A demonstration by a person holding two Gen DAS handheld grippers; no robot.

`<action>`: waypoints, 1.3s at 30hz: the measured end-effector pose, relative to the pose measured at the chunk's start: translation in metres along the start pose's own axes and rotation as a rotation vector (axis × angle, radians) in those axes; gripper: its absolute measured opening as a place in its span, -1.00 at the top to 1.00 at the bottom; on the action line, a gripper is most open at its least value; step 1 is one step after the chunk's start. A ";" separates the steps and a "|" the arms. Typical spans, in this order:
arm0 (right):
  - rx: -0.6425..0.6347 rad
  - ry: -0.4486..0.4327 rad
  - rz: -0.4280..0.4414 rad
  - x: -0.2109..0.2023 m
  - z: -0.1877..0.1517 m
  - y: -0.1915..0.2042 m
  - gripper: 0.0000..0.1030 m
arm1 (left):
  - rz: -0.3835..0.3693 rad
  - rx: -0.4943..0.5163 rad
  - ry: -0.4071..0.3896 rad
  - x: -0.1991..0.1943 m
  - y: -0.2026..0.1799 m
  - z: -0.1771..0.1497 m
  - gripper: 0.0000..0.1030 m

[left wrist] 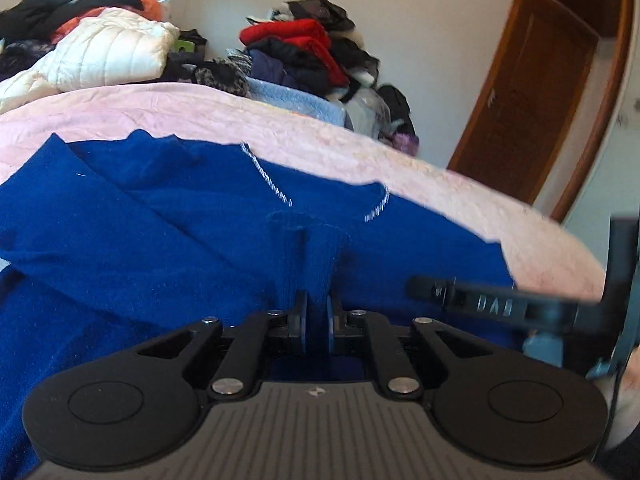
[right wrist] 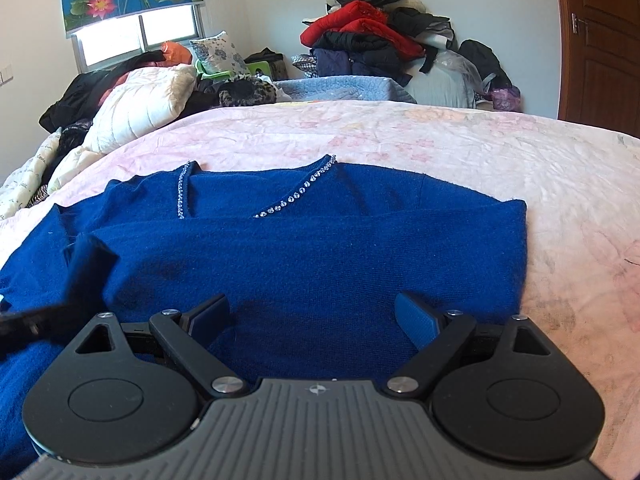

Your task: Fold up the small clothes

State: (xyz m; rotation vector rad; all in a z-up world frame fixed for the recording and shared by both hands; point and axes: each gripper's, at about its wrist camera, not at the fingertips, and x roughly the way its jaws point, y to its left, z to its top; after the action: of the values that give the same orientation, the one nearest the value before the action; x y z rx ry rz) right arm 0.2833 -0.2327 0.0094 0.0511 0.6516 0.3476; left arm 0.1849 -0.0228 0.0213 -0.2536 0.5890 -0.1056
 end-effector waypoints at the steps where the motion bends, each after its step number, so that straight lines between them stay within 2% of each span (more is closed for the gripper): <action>1: 0.000 0.000 -0.001 0.000 0.000 0.000 -0.74 | -0.004 0.036 0.026 0.002 -0.004 -0.003 0.58; 2: 0.000 0.000 -0.001 0.000 0.000 0.000 -0.74 | -0.026 0.063 0.050 0.001 -0.008 -0.005 0.16; 3: -0.001 0.000 -0.001 0.000 0.000 0.000 -0.74 | -0.061 0.096 0.052 -0.002 -0.012 -0.007 -0.40; 5: -0.001 0.000 -0.002 0.000 0.000 -0.001 -0.74 | -0.077 0.183 0.036 -0.013 -0.025 -0.012 -0.86; 8: 0.000 0.000 -0.001 0.000 0.000 -0.001 -0.74 | -0.069 0.302 -0.042 -0.035 -0.038 -0.022 -0.87; 11: -0.002 0.000 -0.002 0.000 0.000 -0.001 -0.74 | -0.043 0.295 -0.141 -0.055 -0.030 -0.027 -0.87; 13: -0.001 0.000 -0.001 0.000 0.000 -0.001 -0.74 | -0.022 0.209 -0.158 -0.057 -0.015 -0.024 -0.89; 17: -0.006 0.004 0.000 0.000 0.000 0.000 -0.81 | -0.019 -0.075 -0.174 -0.055 0.028 -0.018 -0.89; 19: -0.034 0.025 -0.011 0.001 0.003 0.005 -0.83 | -0.029 -0.164 -0.198 -0.057 0.044 -0.017 -0.89; 21: -0.012 0.057 -0.030 -0.001 0.014 0.013 -0.82 | -0.017 -0.222 -0.185 -0.056 0.054 -0.015 -0.89; 22: 0.041 0.055 0.003 -0.006 0.020 0.014 -0.82 | -0.020 -0.247 -0.171 -0.053 0.058 -0.014 -0.89; 24: 0.183 0.047 0.156 -0.014 0.033 0.015 -0.84 | -0.022 -0.286 -0.147 -0.051 0.066 -0.013 -0.89; 26: 0.280 0.107 0.277 -0.009 0.044 0.021 -0.78 | -0.024 -0.323 -0.134 -0.049 0.072 -0.013 -0.89; 31: 0.273 0.248 0.327 0.015 0.051 0.046 -0.70 | -0.031 -0.373 -0.138 -0.050 0.081 -0.018 -0.89; 33: 0.262 0.290 0.347 0.020 0.048 0.055 -0.47 | -0.035 -0.383 -0.143 -0.050 0.081 -0.020 -0.89; 34: 0.248 0.307 0.354 0.021 0.047 0.059 -0.15 | -0.037 -0.390 -0.145 -0.050 0.082 -0.020 -0.89; 35: 0.224 0.322 0.357 0.019 0.044 0.063 0.32 | -0.041 -0.399 -0.146 -0.049 0.083 -0.020 -0.89; 36: 0.181 0.333 0.358 0.016 0.042 0.068 0.58 | -0.044 -0.409 -0.146 -0.049 0.085 -0.020 -0.89; 37: 0.135 0.342 0.355 0.013 0.040 0.073 0.75 | -0.046 -0.417 -0.146 -0.049 0.086 -0.020 -0.89; 39: 0.030 0.333 0.318 0.003 0.038 0.081 0.75 | -0.051 -0.426 -0.148 -0.049 0.087 -0.020 -0.89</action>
State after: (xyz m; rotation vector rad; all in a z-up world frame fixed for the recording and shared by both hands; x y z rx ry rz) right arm 0.2838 -0.1528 0.0504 0.1284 0.9824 0.6620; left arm 0.1352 0.0655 0.0082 -0.6844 0.4527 -0.0091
